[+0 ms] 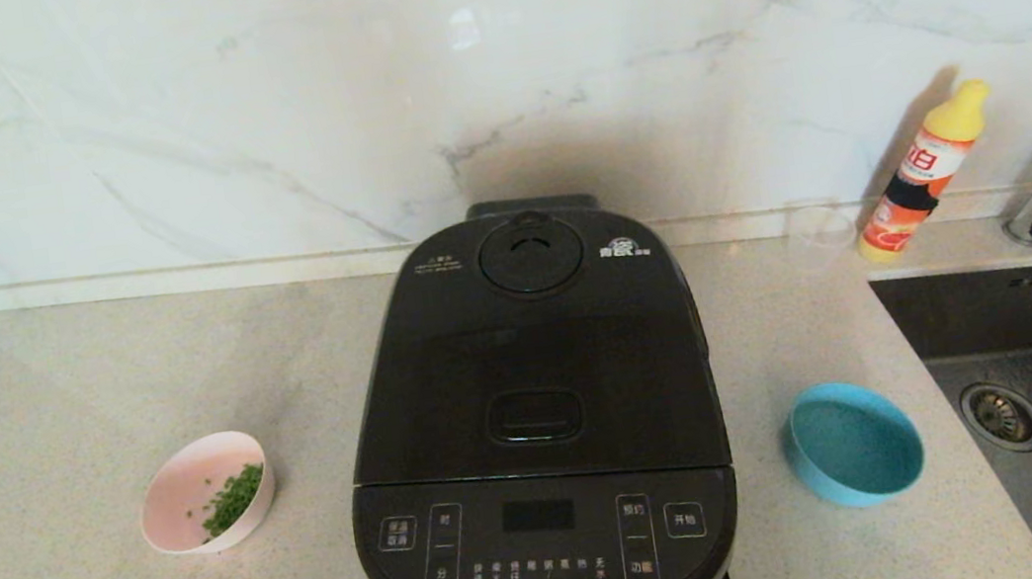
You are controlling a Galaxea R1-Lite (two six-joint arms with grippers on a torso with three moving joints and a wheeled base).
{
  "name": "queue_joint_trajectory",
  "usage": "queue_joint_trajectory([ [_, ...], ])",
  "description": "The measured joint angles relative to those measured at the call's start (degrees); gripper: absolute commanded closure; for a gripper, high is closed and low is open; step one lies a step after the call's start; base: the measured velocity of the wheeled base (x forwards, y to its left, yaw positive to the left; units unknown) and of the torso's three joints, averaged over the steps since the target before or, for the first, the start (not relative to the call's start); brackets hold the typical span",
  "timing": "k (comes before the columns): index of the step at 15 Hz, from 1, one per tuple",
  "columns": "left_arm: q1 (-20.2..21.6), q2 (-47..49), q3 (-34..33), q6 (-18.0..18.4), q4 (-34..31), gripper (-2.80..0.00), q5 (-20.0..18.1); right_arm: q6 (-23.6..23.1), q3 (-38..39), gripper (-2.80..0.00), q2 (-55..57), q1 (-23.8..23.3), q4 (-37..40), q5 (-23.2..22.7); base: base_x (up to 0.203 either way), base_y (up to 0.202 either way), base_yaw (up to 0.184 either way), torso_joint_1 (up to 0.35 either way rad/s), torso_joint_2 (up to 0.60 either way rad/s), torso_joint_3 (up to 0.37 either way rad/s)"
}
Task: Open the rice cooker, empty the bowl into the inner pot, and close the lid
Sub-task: Open the rice cooker
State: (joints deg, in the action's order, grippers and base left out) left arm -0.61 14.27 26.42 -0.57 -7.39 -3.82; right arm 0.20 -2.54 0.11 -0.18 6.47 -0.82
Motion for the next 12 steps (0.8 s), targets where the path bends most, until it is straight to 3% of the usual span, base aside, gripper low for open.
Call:
queue_joint_trajectory([
  [3, -0.01, 12.94, 9.61, -2.56, -0.02, 0.0, -4.11, -0.02, -0.02, 0.0, 0.0, 0.0, 0.0, -0.02, 0.0, 0.0, 0.0, 0.0, 0.0, 0.0],
  [7, -0.69, 32.62, 29.74, -8.26, -2.63, 0.0, -11.67, -0.02, -0.02, 0.0, 0.0, 0.0, 0.0, 0.01, 0.0, 0.0, 0.0, 0.0, 0.0, 0.0],
  [9, -3.41, 42.08, 39.34, -11.78, -6.69, 0.0, -15.0, -0.02, -0.02, 0.0, 0.0, 0.0, -0.02, 0.06, 0.0, 0.0, 0.0, 0.0, 0.0, 0.0],
  [12, -10.55, 53.19, 46.88, -14.96, -10.08, 0.0, -16.9, -0.03, -0.02, 0.0, 0.0, 0.0, 0.0, 0.01, 0.0, 0.0, 0.0, 0.0, 0.0, 0.0],
])
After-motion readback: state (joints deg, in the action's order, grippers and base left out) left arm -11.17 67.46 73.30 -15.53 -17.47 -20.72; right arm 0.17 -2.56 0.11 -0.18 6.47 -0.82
